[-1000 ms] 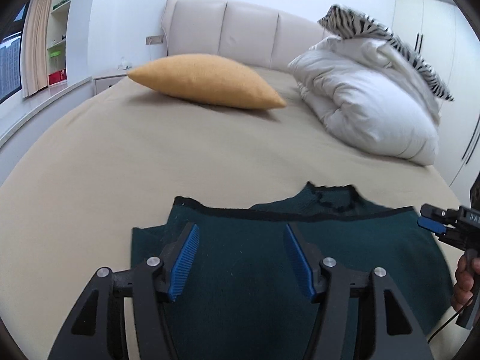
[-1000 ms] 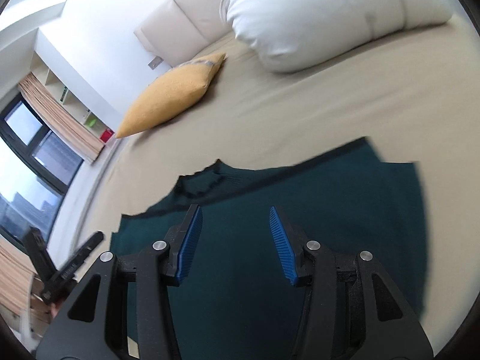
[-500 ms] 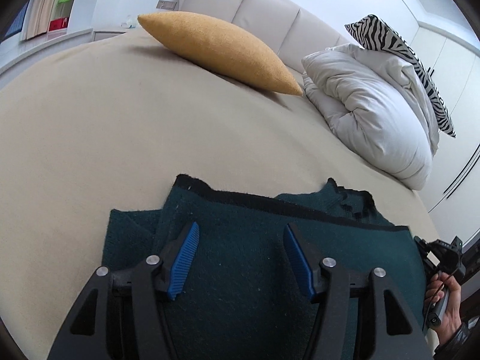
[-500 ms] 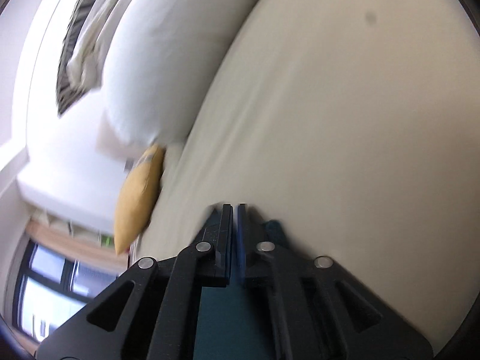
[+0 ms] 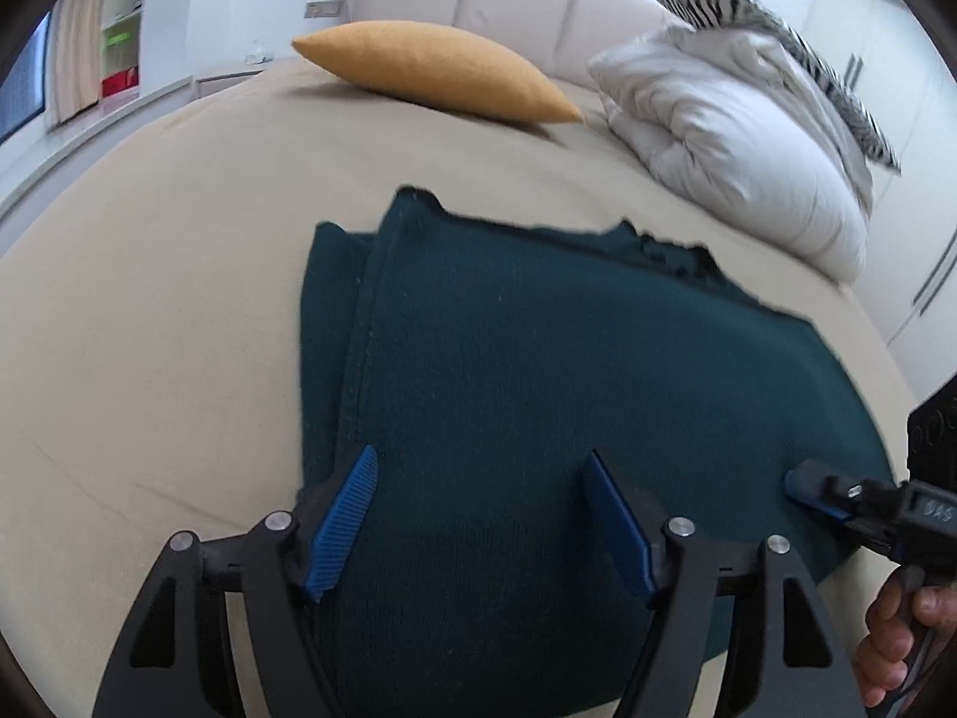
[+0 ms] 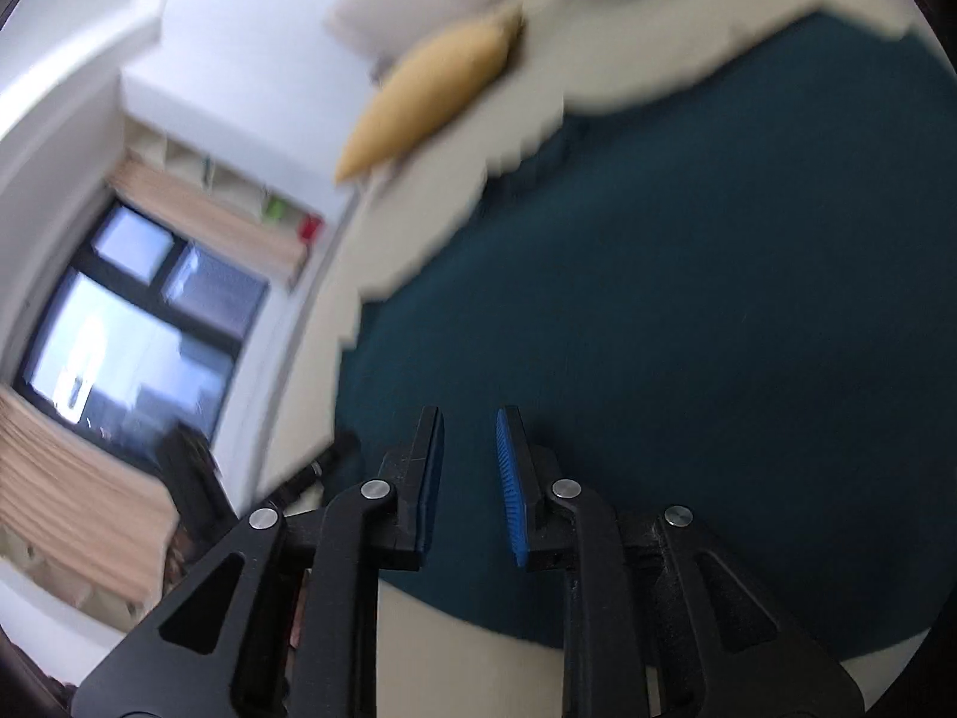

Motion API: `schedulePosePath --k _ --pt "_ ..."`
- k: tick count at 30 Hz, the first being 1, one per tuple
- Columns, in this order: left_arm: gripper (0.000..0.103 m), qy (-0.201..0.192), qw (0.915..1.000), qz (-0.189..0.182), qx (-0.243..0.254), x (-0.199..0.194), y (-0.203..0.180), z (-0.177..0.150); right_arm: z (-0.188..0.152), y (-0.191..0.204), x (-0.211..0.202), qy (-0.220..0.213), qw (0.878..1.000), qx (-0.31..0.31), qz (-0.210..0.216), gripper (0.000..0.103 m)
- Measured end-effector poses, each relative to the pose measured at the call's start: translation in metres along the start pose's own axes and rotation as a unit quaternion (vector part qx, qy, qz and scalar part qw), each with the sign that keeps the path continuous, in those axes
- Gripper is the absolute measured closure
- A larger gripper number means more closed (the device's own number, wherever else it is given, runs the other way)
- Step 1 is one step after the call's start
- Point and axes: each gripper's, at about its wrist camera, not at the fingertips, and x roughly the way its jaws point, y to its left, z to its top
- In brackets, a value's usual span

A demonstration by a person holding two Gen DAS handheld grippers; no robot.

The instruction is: Fold small clothes

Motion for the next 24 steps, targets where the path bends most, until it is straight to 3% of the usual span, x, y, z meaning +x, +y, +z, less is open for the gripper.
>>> schedulePosePath --k 1,3,5,9,14,16,19,20,24 --pt "0.03 0.0 1.0 0.004 0.008 -0.001 -0.002 -0.001 -0.007 -0.003 0.009 0.007 1.0 0.0 -0.015 0.085" --pt "0.03 0.002 1.0 0.002 0.007 0.0 -0.001 -0.001 -0.011 -0.012 0.002 -0.016 1.0 0.011 0.0 0.088" --pt "0.03 0.001 1.0 0.0 0.005 0.001 0.0 -0.002 -0.009 -0.026 -0.02 -0.048 0.998 0.037 -0.022 0.088" --pt "0.03 -0.002 0.9999 0.003 0.01 0.001 -0.001 -0.005 -0.009 -0.046 -0.072 -0.104 0.987 0.06 -0.103 0.086" --pt "0.03 -0.003 1.0 0.002 0.009 -0.001 0.0 -0.005 -0.003 -0.024 -0.108 -0.158 0.972 0.026 -0.171 0.07" --pt "0.03 -0.003 1.0 -0.002 0.008 -0.001 0.0 -0.005 -0.005 -0.002 -0.11 -0.175 0.966 -0.009 -0.191 0.057" --pt "0.03 -0.001 0.9999 -0.009 0.006 -0.005 0.002 -0.004 -0.007 0.031 -0.104 -0.186 0.96 -0.061 -0.202 0.044" --pt "0.03 -0.002 0.9999 -0.014 0.004 -0.008 0.003 -0.004 -0.014 0.026 -0.129 -0.185 0.959 -0.073 -0.201 0.041" --pt "0.029 -0.02 0.9984 -0.035 -0.039 -0.036 0.019 -0.004 -0.013 0.076 -0.112 -0.175 0.961 -0.12 -0.18 0.027"
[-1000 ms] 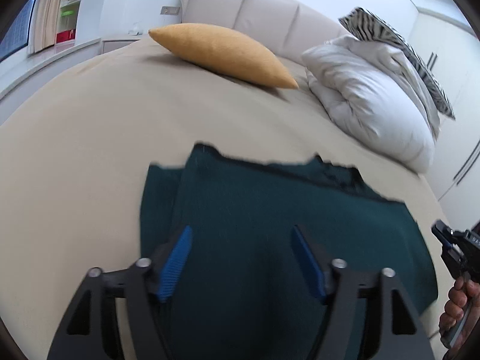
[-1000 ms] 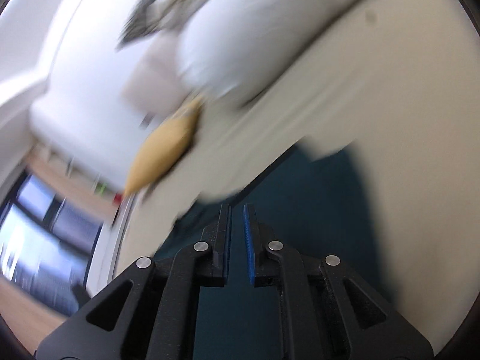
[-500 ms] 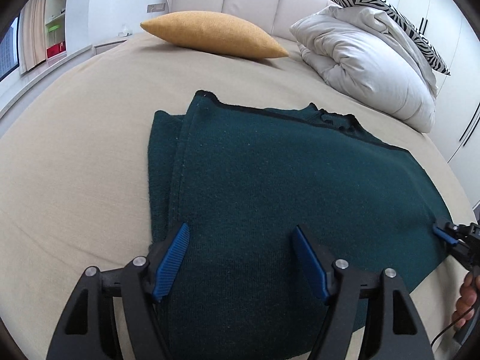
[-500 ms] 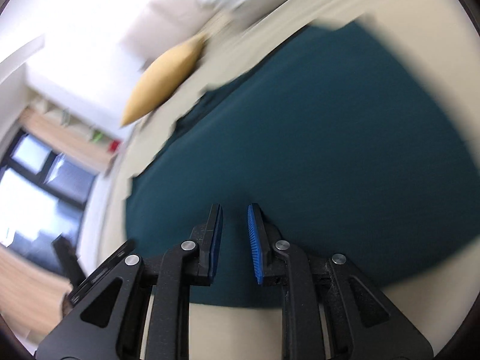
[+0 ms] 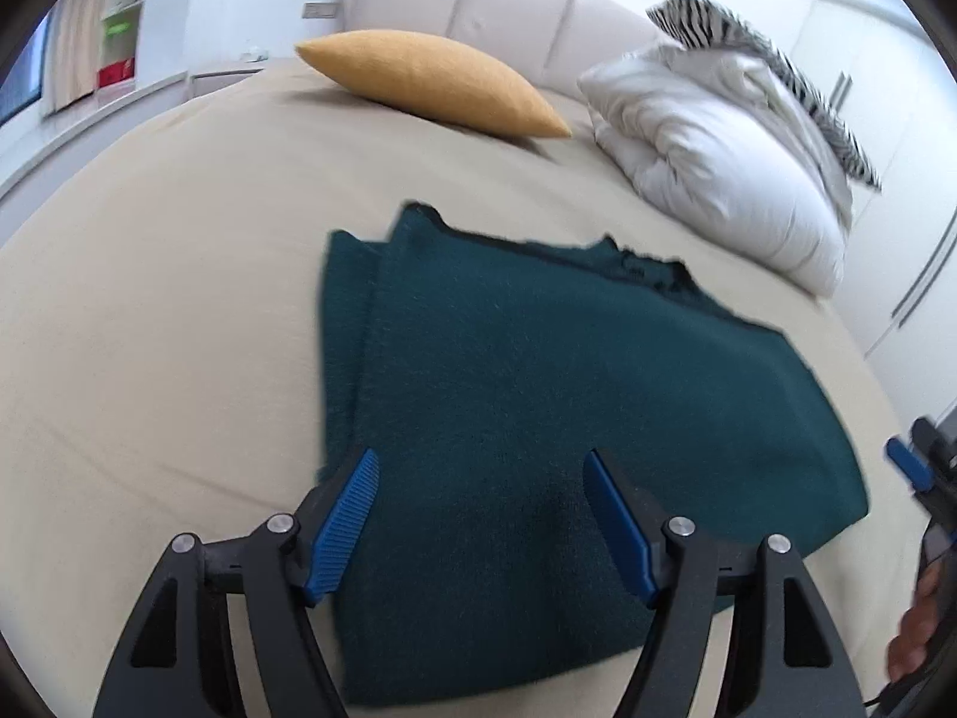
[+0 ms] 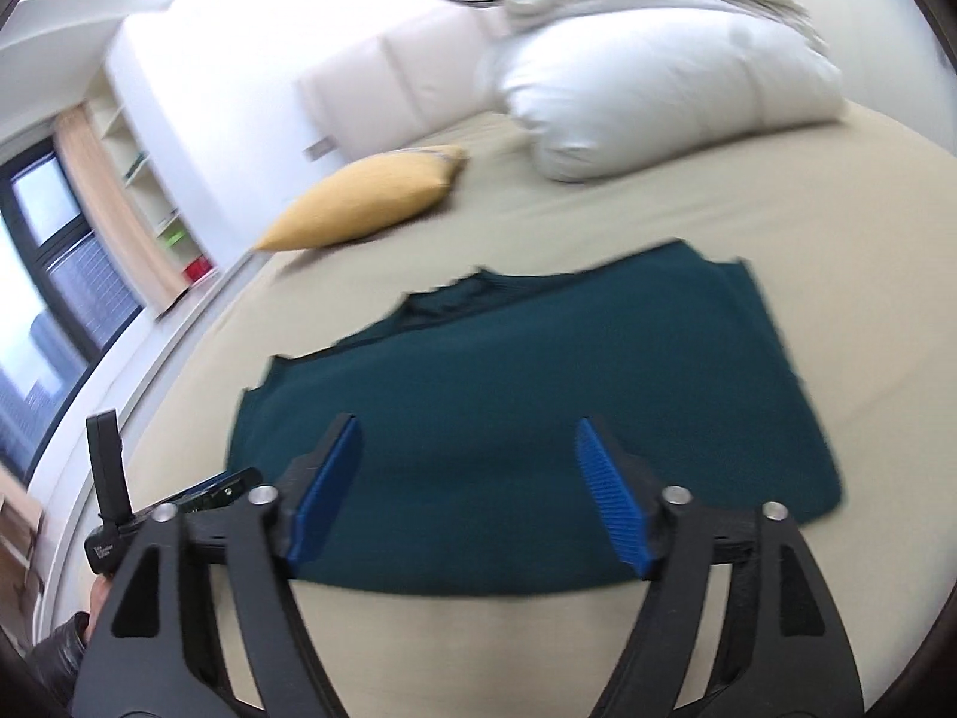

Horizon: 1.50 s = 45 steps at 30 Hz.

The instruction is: Fold small clothes

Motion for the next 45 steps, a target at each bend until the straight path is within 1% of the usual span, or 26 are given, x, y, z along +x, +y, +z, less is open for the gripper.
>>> schedulePosePath --k 2,3,4,5,6,7,10,11,13,15,18,19,21,22,24,26,29,31,32,33,34,35,36,42,44,45 --pt "0.027 -0.018 0.9992 -0.006 -0.034 -0.017 0.016 0.002 -0.001 0.011 0.001 0.002 1.0 -0.002 0.016 0.023" --pt "0.026 -0.021 0.9985 -0.01 -0.05 -0.022 0.025 0.003 0.0 0.015 0.001 0.003 1.0 0.002 0.026 0.021" --pt "0.026 -0.016 0.9974 -0.015 -0.069 -0.024 0.035 0.003 0.002 0.019 0.002 0.006 0.999 0.008 0.035 0.02" --pt "0.026 -0.003 0.9951 -0.024 -0.096 -0.022 0.05 0.003 0.003 0.021 0.005 0.012 0.999 0.015 0.043 0.02" --pt "0.026 0.007 0.9932 -0.031 -0.112 -0.018 0.059 0.002 0.004 0.024 0.007 0.021 0.998 0.02 0.056 0.02" --pt "0.028 0.024 0.9895 -0.045 -0.135 -0.011 0.07 0.0 0.004 0.026 0.013 0.036 0.996 0.028 0.079 0.02" --pt "0.028 0.038 0.9828 -0.078 -0.163 -0.003 0.084 -0.001 0.005 0.035 0.022 0.062 0.987 0.047 0.142 0.02" --pt "0.028 0.041 0.9819 -0.085 -0.164 -0.001 0.083 0.001 0.003 0.038 0.023 0.067 0.984 0.052 0.155 0.02" --pt "0.028 0.054 0.9777 -0.111 -0.17 0.008 0.082 0.007 0.001 0.038 0.033 0.08 0.978 0.072 0.18 0.021" --pt "0.028 0.072 0.9705 -0.139 -0.183 0.018 0.086 0.01 -0.003 0.035 0.042 0.09 0.972 0.09 0.2 0.023" --pt "0.027 0.089 0.9568 -0.177 -0.212 0.029 0.094 0.017 -0.006 0.033 0.054 0.105 0.96 0.112 0.233 0.029" --pt "0.027 0.095 0.9492 -0.195 -0.228 0.033 0.098 0.02 -0.007 0.032 0.058 0.108 0.957 0.116 0.242 0.031" --pt "0.028 0.104 0.9396 -0.216 -0.245 0.037 0.101 0.022 -0.01 0.032 0.065 0.115 0.951 0.123 0.258 0.032" --pt "0.028 0.111 0.9358 -0.224 -0.248 0.04 0.099 0.023 -0.011 0.033 0.069 0.118 0.949 0.127 0.263 0.033" --pt "0.029 0.122 0.9333 -0.232 -0.246 0.044 0.094 0.025 -0.013 0.033 0.077 0.125 0.944 0.137 0.273 0.035" --pt "0.031 0.128 0.9284 -0.241 -0.253 0.046 0.094 0.025 -0.014 0.035 0.083 0.131 0.941 0.142 0.278 0.035" --pt "0.043 0.135 0.9162 -0.259 -0.275 0.047 0.101 0.021 -0.016 0.04 0.091 0.141 0.939 0.146 0.279 0.036" --pt "0.054 0.139 0.9152 -0.259 -0.276 0.047 0.103 0.019 -0.016 0.045 0.097 0.146 0.939 0.143 0.277 0.036" --pt "0.057 0.141 0.9166 -0.255 -0.274 0.046 0.104 0.018 -0.015 0.048 0.1 0.149 0.939 0.141 0.276 0.036" --pt "0.064 0.141 0.9184 -0.25 -0.272 0.045 0.105 0.018 -0.015 0.051 0.103 0.152 0.94 0.138 0.274 0.036" --pt "0.074 0.141 0.9206 -0.246 -0.269 0.045 0.105 0.018 -0.015 0.056 0.107 0.157 0.94 0.133 0.272 0.036" --pt "0.081 0.141 0.9252 -0.237 -0.261 0.045 0.105 0.018 -0.014 0.06 0.111 0.161 0.94 0.131 0.27 0.036" --pt "0.083 0.14 0.9296 -0.228 -0.253 0.044 0.104 0.018 -0.014 0.063 0.114 0.165 0.94 0.128 0.269 0.036" --pt "0.086 0.13 0.9406 -0.219 -0.224 0.041 0.1 0.019 -0.01 0.079 0.147 0.195 0.938 0.116 0.263 0.036" --pt "0.087 0.131 0.944 -0.213 -0.216 0.041 0.098 0.02 -0.013 0.082 0.167 0.223 0.934 0.115 0.253 0.036" --pt "0.087 0.131 0.9456 -0.209 -0.212 0.04 0.097 0.021 -0.017 0.081 0.177 0.242 0.934 0.115 0.238 0.039"
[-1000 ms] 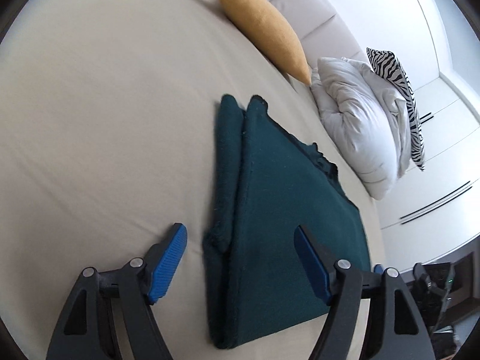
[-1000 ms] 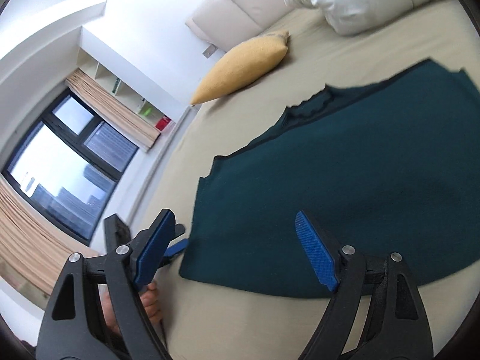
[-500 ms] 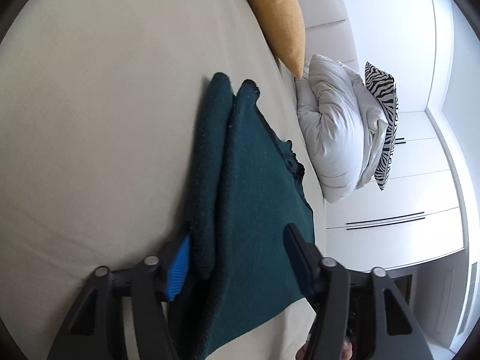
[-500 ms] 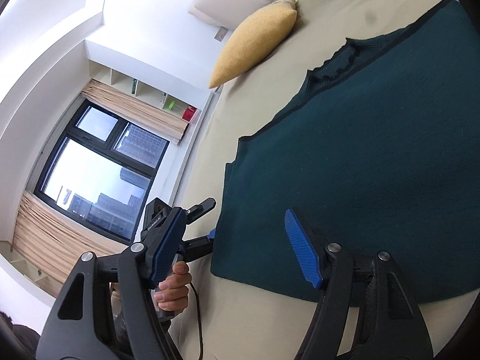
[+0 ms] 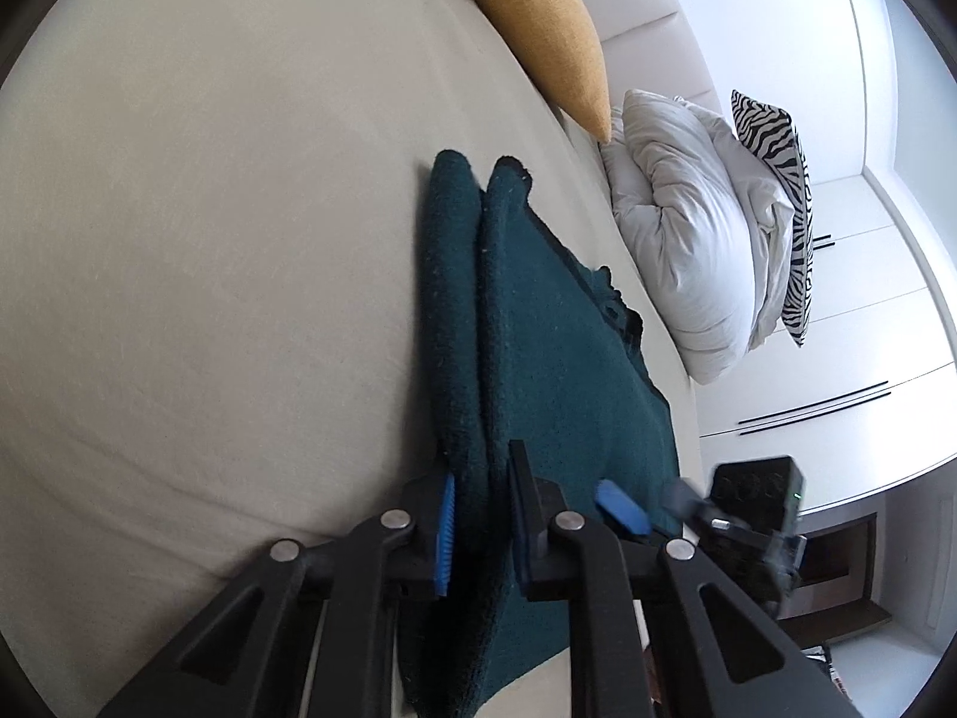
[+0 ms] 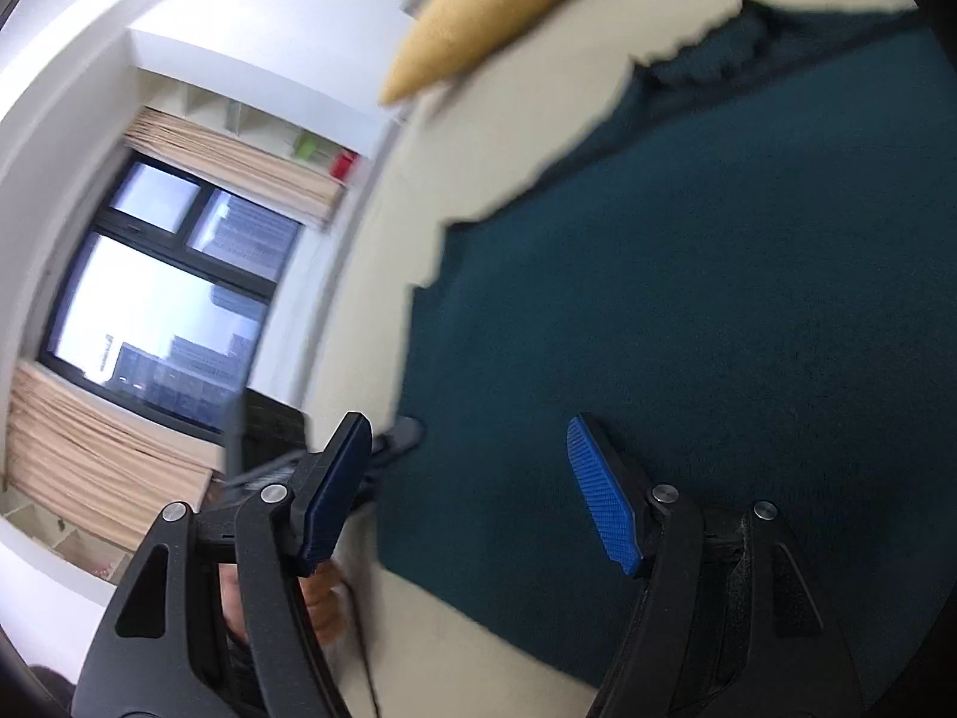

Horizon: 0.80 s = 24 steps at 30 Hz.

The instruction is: Fold small clothes

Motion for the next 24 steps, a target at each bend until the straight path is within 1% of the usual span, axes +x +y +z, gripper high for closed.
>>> schedulePosePath --k 1,2,4,5,7,9,11,13,15,16,17,19,21,22,23,24 --pt "0.087 -0.001 0.9999 0.008 0.007 -0.001 -0.004 0.0 0.001 -0.008 0.007 0.009 1.0 0.008 -0.008 0.049" --pt "0.087 -0.002 0.9998 0.015 0.016 -0.001 -0.008 0.0 0.001 -0.014 0.008 0.005 1.0 0.012 -0.004 0.051" --pt "0.088 0.0 0.999 0.033 0.029 -0.002 -0.02 0.0 0.001 -0.021 0.0 -0.001 0.999 0.026 0.026 0.052" --pt "0.088 -0.001 0.9985 0.04 0.038 -0.002 -0.028 0.0 0.001 -0.024 -0.004 -0.006 0.999 0.029 0.033 0.052" --pt "0.088 -0.001 0.9975 0.046 0.054 -0.001 -0.047 0.0 0.001 -0.029 -0.018 -0.019 0.999 0.029 0.034 0.051" --pt "0.088 0.0 0.9954 0.055 0.078 0.005 -0.075 -0.001 0.003 -0.037 -0.036 -0.034 0.998 0.034 0.043 0.051" --pt "0.088 0.003 0.9929 0.056 0.105 0.016 -0.107 -0.003 0.006 -0.051 -0.059 -0.053 0.996 0.046 0.047 0.05" --pt "0.088 0.009 0.9905 0.052 0.127 0.033 -0.135 -0.008 0.009 -0.068 -0.083 -0.074 0.994 0.064 0.058 0.05" --pt "0.088 0.02 0.9879 0.044 0.148 0.063 -0.166 -0.016 0.013 -0.087 -0.104 -0.092 0.99 0.086 0.066 0.05" --pt "0.088 0.026 0.9873 0.04 0.152 0.078 -0.175 -0.02 0.014 -0.098 -0.115 -0.103 0.987 0.098 0.07 0.05" --pt "0.088 0.039 0.9862 0.037 0.156 0.102 -0.186 -0.028 0.016 -0.106 -0.124 -0.112 0.985 0.106 0.073 0.05" --pt "0.088 0.061 0.9835 0.035 0.166 0.145 -0.194 -0.044 0.017 -0.127 -0.143 -0.134 0.98 0.126 0.081 0.051" --pt "0.086 0.083 0.9846 0.029 0.151 0.173 -0.191 -0.055 0.015 -0.14 -0.154 -0.145 0.976 0.141 0.086 0.051" --pt "0.084 0.083 0.9857 0.028 0.144 0.18 -0.19 -0.059 0.014 -0.146 -0.16 -0.149 0.974 0.146 0.09 0.051" --pt "0.084 0.078 0.9865 0.018 0.143 0.179 -0.193 -0.061 0.014 -0.15 -0.162 -0.151 0.973 0.147 0.09 0.051" --pt "0.079 0.079 0.9866 0.01 0.143 0.176 -0.196 -0.063 0.013 -0.152 -0.165 -0.152 0.973 0.147 0.089 0.051"
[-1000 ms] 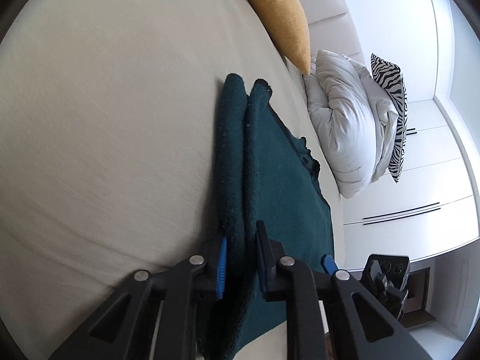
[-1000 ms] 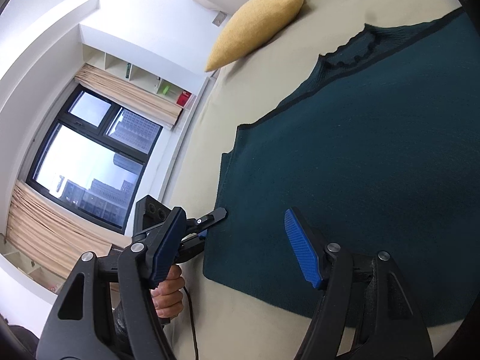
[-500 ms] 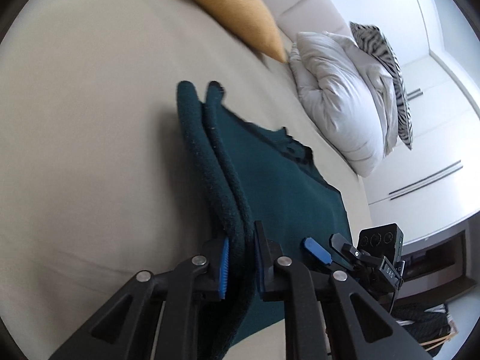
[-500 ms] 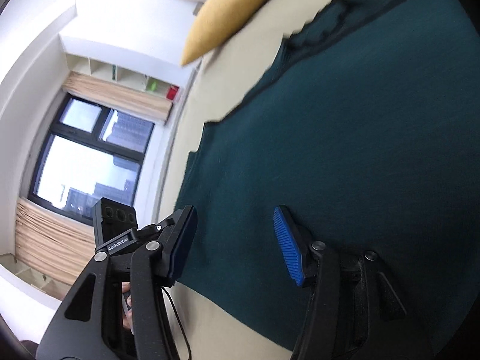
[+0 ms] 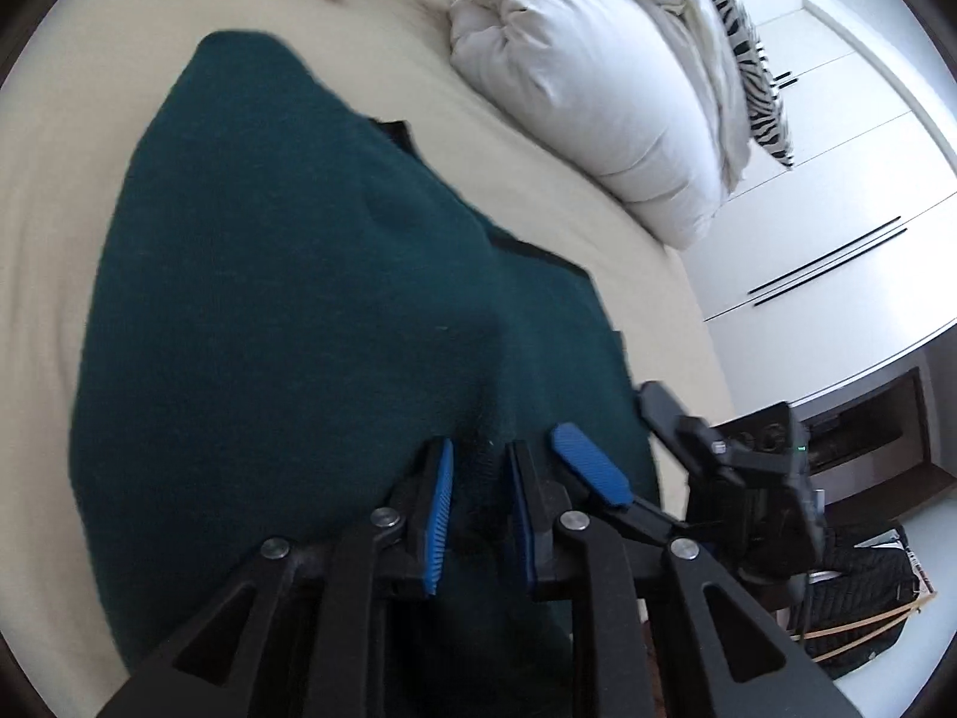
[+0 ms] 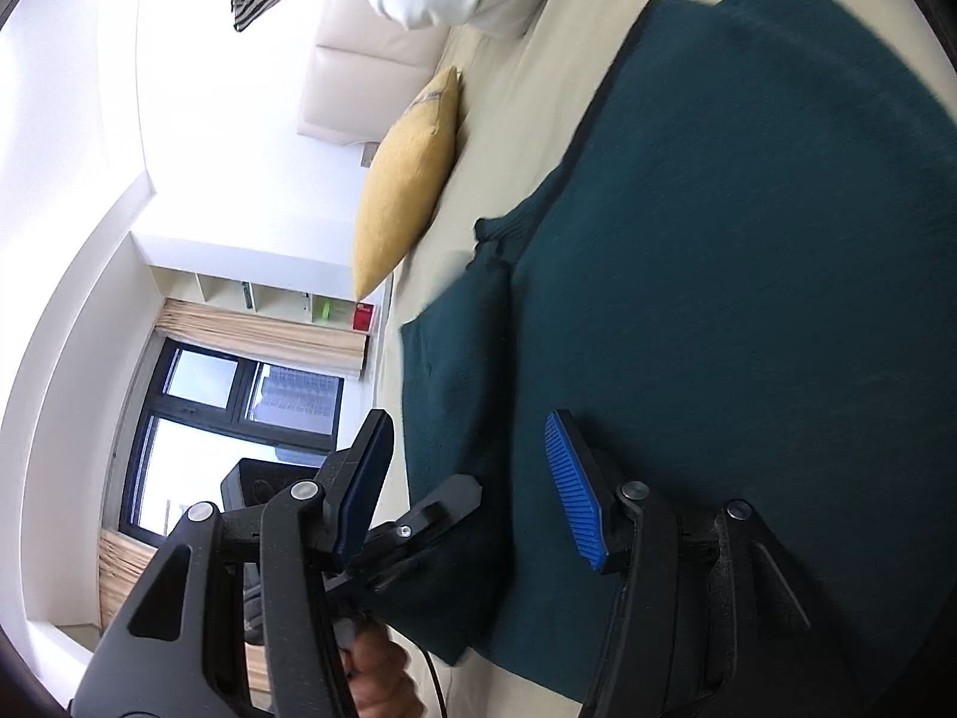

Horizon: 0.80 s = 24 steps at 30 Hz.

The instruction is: Fold small clothes

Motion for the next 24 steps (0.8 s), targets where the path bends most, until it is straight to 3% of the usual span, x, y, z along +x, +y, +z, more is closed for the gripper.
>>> schedulePosePath --k 1,3,6,10,14,18,20,21,22,24 --pt "0.065 0.005 0.9999 -0.012 0.001 -0.004 -0.003 -0.001 0.001 -0.001 -0.001 0.001 1.0 -0.001 0.0 0.051" --pt "0.051 0.006 0.9997 -0.019 0.012 -0.019 -0.009 -0.005 0.003 -0.001 -0.001 0.005 1.0 -0.001 -0.005 0.051" --pt "0.051 -0.017 0.9986 -0.04 0.03 -0.052 -0.015 -0.014 0.002 0.007 0.008 0.009 1.0 -0.005 -0.017 0.051" --pt "0.051 -0.05 0.9983 -0.016 0.026 -0.083 0.009 -0.023 0.003 0.03 0.035 0.042 0.997 -0.025 -0.059 0.05" --pt "0.052 -0.051 0.9985 -0.015 -0.011 -0.095 0.048 -0.031 0.0 0.047 0.066 0.082 0.99 -0.042 -0.106 0.05" --pt "0.053 -0.055 0.9984 -0.014 0.001 -0.1 0.051 -0.036 -0.002 0.057 0.094 0.116 0.979 -0.064 -0.155 0.05" --pt "0.053 -0.057 0.9983 -0.012 0.006 -0.103 0.052 -0.036 -0.003 0.066 0.104 0.122 0.972 -0.089 -0.178 0.062" --pt "0.053 -0.058 0.9982 -0.013 0.008 -0.101 0.048 -0.034 -0.004 0.07 0.107 0.123 0.968 -0.102 -0.195 0.078" --pt "0.053 -0.059 0.9981 -0.014 0.009 -0.102 0.048 -0.035 -0.005 0.071 0.109 0.121 0.965 -0.109 -0.205 0.088" --pt "0.053 -0.061 0.998 -0.014 0.009 -0.104 0.046 -0.034 -0.004 0.073 0.106 0.114 0.968 -0.111 -0.195 0.092"
